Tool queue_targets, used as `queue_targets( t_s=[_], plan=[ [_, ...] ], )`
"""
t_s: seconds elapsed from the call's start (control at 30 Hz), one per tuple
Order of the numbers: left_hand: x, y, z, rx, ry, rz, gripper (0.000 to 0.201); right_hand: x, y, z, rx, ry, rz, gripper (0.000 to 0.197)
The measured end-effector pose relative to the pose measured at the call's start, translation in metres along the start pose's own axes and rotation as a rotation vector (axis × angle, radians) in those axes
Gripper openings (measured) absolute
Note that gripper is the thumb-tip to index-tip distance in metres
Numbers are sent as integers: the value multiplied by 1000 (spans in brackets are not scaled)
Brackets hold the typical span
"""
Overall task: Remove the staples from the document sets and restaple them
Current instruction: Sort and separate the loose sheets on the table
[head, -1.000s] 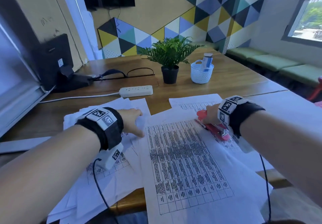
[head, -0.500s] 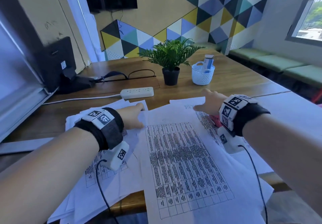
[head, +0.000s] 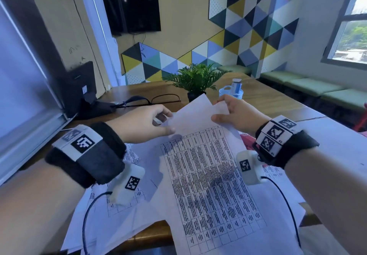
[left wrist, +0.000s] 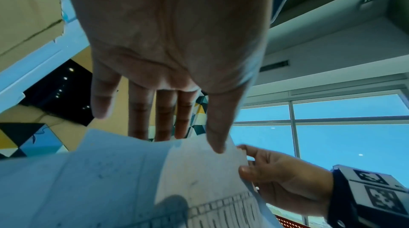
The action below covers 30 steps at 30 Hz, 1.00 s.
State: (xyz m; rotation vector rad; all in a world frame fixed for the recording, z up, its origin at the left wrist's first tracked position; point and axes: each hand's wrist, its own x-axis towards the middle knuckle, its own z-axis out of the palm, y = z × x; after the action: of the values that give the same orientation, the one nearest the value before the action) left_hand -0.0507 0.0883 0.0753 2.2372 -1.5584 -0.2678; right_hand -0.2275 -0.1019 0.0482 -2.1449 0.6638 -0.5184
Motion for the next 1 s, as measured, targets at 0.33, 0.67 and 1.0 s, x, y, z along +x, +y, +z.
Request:
queue_targets(
  t_s=[0.33,0.67,1.0],
  plan=[
    [8,14,25,-167,86,28,18,-13,-7,-3,-4,259,-121,40],
    [8,28,44,-341,292,37,29,-50,-26,37,-71,164,-21,15],
    [1,45,53,-389,325,115,11,-44,-32,37,333,203,260,33]
  ],
)
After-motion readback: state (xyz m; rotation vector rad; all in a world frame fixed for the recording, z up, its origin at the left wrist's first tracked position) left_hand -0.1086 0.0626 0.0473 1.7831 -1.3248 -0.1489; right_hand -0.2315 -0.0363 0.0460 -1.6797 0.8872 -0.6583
